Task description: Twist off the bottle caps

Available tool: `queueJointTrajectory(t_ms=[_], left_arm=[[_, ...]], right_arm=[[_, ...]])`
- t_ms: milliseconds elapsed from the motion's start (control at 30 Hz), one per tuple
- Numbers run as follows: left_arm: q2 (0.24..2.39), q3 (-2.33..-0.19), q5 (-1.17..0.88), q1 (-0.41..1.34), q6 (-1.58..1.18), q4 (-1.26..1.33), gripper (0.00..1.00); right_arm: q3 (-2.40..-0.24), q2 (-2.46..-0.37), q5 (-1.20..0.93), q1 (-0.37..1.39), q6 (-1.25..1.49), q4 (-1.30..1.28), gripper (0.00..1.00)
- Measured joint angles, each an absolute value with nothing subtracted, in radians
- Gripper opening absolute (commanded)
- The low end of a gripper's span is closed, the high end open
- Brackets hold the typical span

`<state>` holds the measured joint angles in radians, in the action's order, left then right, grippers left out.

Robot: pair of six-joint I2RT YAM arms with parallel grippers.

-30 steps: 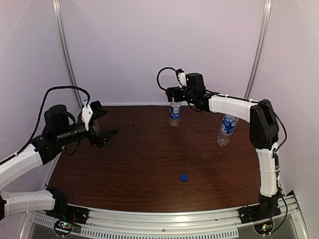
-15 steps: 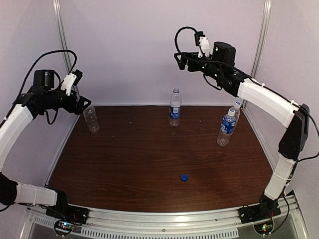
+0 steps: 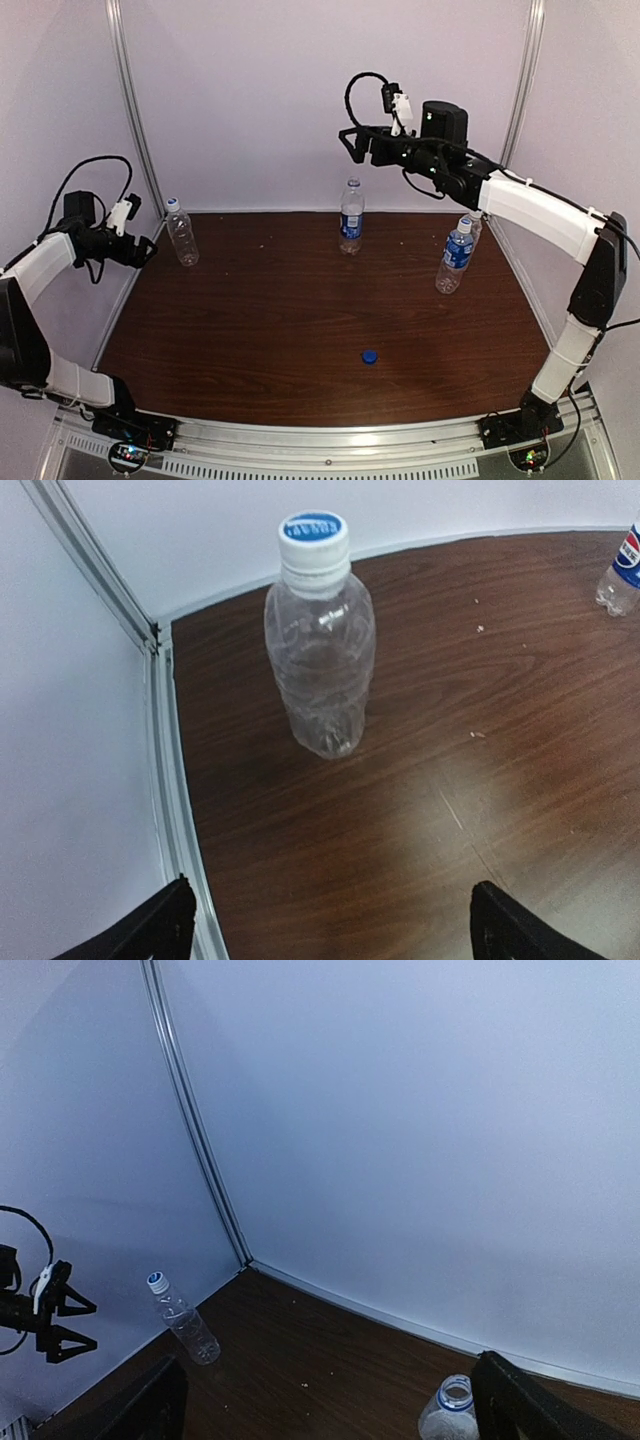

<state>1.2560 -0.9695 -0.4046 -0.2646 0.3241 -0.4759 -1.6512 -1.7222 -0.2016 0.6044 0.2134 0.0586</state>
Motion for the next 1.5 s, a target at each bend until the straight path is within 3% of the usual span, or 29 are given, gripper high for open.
queueJointTrajectory(t_ms=[333,600,1067,1300,1400,1500], left_arm=[[1.377,-0.741,-0.584,-0.265,0.331,0.074,0.97],[1.581,-0.747,-0.667,-0.265,0.236,0.386,0.97],[1.824,-0.963,-0.638,-0.187,0.16,0.516,0.97],[1.865,-1.016,-0.644,-0.185,0.173,0.483,0.76],[1.865,-1.032,-0.648,-0.181,0.185,0.462,0.63],[1.865,-1.051,-0.654,-0.181,0.2,0.438,0.59]], right_arm=[[-1.691,-1.722,-0.128,0.691,0.203,-0.02,1.0],[-1.706,-1.721,-0.049,0.736,0.168,-0.068,1.0],[-1.716,-1.707,0.032,0.747,0.118,-0.105,1.0],[-1.723,-1.707,0.051,0.747,0.101,-0.123,1.0],[-1.736,-1.707,0.052,0.747,0.1,-0.125,1.0],[-1.745,-1.707,0.053,0.747,0.1,-0.125,1.0]])
